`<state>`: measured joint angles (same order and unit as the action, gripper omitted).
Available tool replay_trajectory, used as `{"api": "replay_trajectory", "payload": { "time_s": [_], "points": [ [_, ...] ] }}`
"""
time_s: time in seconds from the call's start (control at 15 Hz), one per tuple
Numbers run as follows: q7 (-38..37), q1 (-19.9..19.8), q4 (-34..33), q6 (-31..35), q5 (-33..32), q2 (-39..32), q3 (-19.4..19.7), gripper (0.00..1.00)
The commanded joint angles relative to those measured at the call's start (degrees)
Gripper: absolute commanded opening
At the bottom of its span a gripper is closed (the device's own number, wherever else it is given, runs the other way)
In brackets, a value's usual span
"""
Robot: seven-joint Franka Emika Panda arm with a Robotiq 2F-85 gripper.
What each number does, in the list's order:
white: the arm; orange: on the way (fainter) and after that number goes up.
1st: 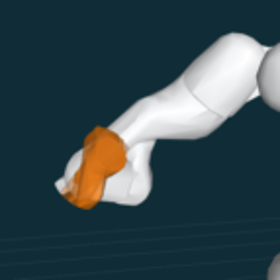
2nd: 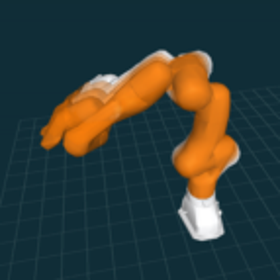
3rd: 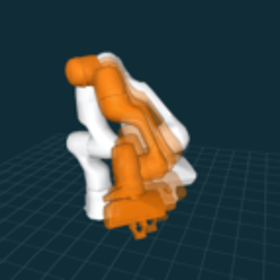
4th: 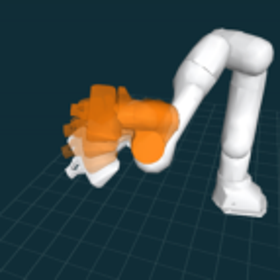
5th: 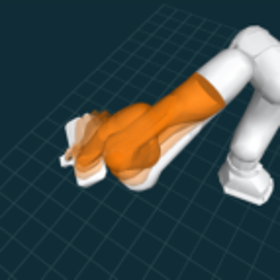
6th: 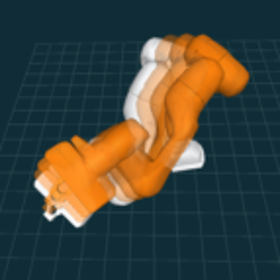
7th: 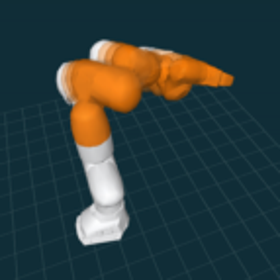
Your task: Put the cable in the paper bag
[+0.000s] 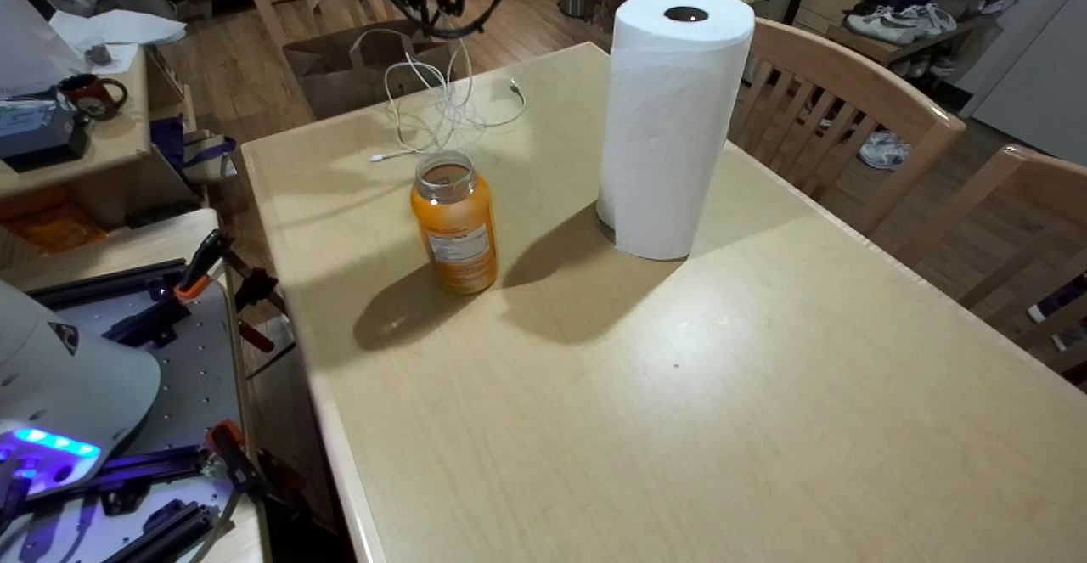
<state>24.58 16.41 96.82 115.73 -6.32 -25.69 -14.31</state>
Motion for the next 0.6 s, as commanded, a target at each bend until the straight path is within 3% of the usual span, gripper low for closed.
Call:
{"api": "replay_trajectory", "payload": {
  "time_s": [0.0,0.53],
  "points": [
    [4.6,-2.8,0.9,2.8,6.5,-5.9,-2.7,0.3],
    [5.7,-4.2,-0.2,1.8,9.1,-12.1,-4.2,0.81]
  ]
}}
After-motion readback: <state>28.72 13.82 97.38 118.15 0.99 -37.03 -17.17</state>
